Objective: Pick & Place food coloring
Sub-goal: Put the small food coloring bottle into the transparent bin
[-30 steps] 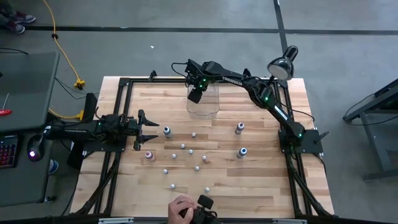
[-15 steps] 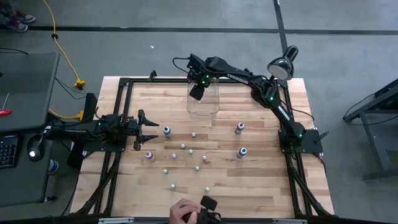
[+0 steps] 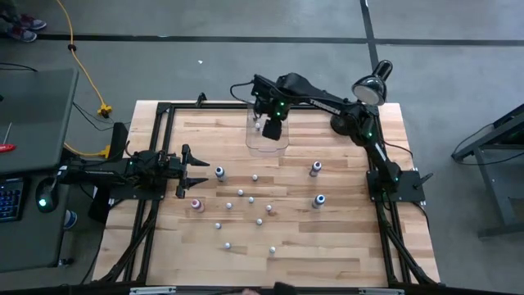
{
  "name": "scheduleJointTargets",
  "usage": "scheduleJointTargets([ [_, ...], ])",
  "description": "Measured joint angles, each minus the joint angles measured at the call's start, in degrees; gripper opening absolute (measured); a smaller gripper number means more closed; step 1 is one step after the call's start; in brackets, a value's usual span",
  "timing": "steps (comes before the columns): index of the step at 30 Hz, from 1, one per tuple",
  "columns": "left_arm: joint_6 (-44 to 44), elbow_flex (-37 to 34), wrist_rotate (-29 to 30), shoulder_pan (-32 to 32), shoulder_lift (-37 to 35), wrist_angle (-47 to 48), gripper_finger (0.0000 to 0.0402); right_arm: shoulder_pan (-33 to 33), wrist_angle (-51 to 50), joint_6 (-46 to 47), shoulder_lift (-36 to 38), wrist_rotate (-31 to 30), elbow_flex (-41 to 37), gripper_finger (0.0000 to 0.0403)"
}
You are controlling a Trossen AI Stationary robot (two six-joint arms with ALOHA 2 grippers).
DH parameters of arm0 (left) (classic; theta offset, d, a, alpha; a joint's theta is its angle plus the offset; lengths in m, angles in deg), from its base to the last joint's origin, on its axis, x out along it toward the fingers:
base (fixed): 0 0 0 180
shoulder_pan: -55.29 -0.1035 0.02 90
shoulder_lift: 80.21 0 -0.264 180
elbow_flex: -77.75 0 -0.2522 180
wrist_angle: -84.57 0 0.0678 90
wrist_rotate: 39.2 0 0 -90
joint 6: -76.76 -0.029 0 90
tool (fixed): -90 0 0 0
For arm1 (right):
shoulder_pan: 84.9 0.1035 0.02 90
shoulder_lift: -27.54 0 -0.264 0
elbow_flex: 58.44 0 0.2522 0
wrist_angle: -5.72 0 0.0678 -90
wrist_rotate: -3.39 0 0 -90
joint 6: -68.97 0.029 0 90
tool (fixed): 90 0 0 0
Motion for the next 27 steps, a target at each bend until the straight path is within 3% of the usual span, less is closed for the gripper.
scheduleJointTargets([
  [11,0.0,0.0,0.0,0.0,0.0,0.0,0.0239,5.9,-8.5,-0.2,6.3,0.2,-0.1,0.0145],
  [16,0.0,0.0,0.0,0.0,0.0,0.0,0.0239,8.7,-8.5,-0.2,12.7,0.7,-4.3,0.0146],
  [21,0.0,0.0,0.0,0.0,0.0,0.0,0.0239,11.2,-6.5,0.0,22.1,0.2,-15.9,0.0145],
  [27,0.0,0.0,0.0,0.0,0.0,0.0,0.0239,14.5,2.1,2.8,36.6,0.0,-36.3,0.0146],
])
